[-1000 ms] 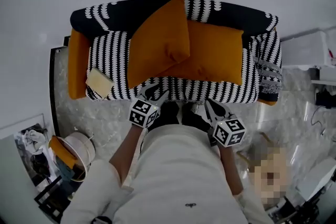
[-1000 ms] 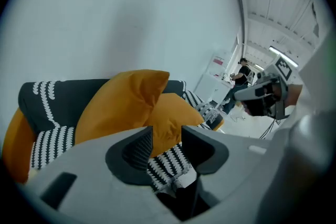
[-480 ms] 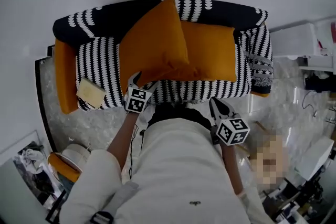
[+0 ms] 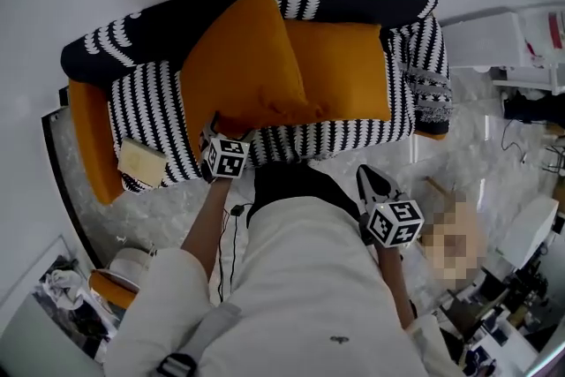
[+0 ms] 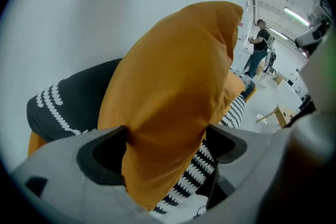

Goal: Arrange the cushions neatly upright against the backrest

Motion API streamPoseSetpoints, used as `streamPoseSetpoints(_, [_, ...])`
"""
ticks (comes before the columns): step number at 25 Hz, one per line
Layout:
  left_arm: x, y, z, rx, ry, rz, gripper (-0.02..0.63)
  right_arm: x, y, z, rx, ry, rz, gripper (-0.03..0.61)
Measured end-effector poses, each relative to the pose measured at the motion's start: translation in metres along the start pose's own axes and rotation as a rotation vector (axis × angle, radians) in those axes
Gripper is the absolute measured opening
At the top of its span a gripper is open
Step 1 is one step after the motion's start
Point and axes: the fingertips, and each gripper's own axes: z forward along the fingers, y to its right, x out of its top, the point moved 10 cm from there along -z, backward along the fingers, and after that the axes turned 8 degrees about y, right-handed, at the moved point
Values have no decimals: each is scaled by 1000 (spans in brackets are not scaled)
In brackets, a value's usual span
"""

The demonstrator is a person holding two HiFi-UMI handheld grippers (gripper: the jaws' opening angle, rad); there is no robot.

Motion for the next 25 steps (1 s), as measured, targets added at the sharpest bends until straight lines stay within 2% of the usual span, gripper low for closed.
streamPoseSetpoints(3, [3,-2,11,-32,-54,33,466,-2,3,-3,-22,6,15,8])
streamPoseSetpoints(5, [7,-7,14,-31,-63,28,457,-2,6,-4,-37,15,30,8])
streamPoseSetpoints(10, [9,-13,10,-51,-75,-20,348,-4,10,-8,-51,39,60,8])
streamPoseSetpoints(17, [18,-24,-3,-83,-88,-36,236,-13,13,-8,-23,35,89,8])
streamPoseSetpoints(22, [40,-32,-27,-68,-61,-118,184,-13,12,-7,2,40,85,8])
streamPoseSetpoints(25, [56,-33,-44,-75,-14,-161,162,-17,10,-8,13,47,93,8])
